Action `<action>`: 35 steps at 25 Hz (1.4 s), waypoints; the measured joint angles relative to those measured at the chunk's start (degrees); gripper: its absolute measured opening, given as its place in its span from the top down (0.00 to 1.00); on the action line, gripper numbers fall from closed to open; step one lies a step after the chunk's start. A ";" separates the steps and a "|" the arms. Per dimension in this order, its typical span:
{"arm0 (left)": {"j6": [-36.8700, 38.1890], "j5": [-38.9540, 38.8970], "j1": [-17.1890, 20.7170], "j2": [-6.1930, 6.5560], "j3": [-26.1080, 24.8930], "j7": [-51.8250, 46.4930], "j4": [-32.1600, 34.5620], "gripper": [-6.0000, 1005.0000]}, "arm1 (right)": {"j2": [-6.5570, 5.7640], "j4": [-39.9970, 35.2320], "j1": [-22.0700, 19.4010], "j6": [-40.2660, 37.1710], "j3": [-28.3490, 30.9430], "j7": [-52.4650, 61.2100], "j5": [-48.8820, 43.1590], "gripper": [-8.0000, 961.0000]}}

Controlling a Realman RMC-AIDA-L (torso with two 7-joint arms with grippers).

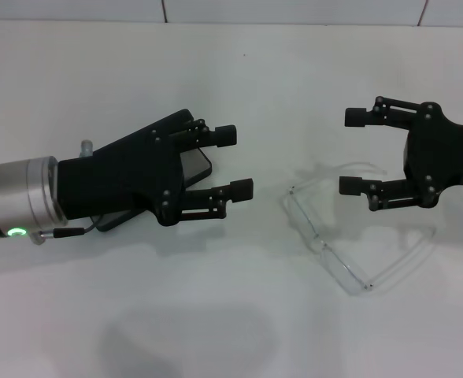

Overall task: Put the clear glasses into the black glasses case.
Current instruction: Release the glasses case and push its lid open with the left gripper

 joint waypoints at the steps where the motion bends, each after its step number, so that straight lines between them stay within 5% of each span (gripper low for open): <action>1: 0.00 0.00 0.03 -0.04 0.00 0.00 0.00 0.21 | 0.02 0.00 0.00 0.00 0.01 0.00 -0.06 0.09; 15: 0.01 -0.14 -0.02 -0.76 -0.88 1.85 -0.18 0.26 | 0.04 0.00 -0.36 0.07 -0.09 -0.01 -0.18 0.09; 23: -8.21 1.19 -0.18 1.20 -1.98 -10.21 5.04 0.29 | 0.22 0.00 -0.59 0.04 -0.09 0.00 -0.41 0.09; 29: -16.89 18.21 -0.28 3.67 -8.38 -30.89 19.19 0.31 | 0.47 0.00 -0.59 -0.38 -0.09 0.22 -1.65 0.09; 35: -17.10 36.64 0.61 1.02 -9.71 -41.11 31.21 0.33 | 0.49 0.00 -1.30 -0.47 -0.10 0.39 -1.70 0.09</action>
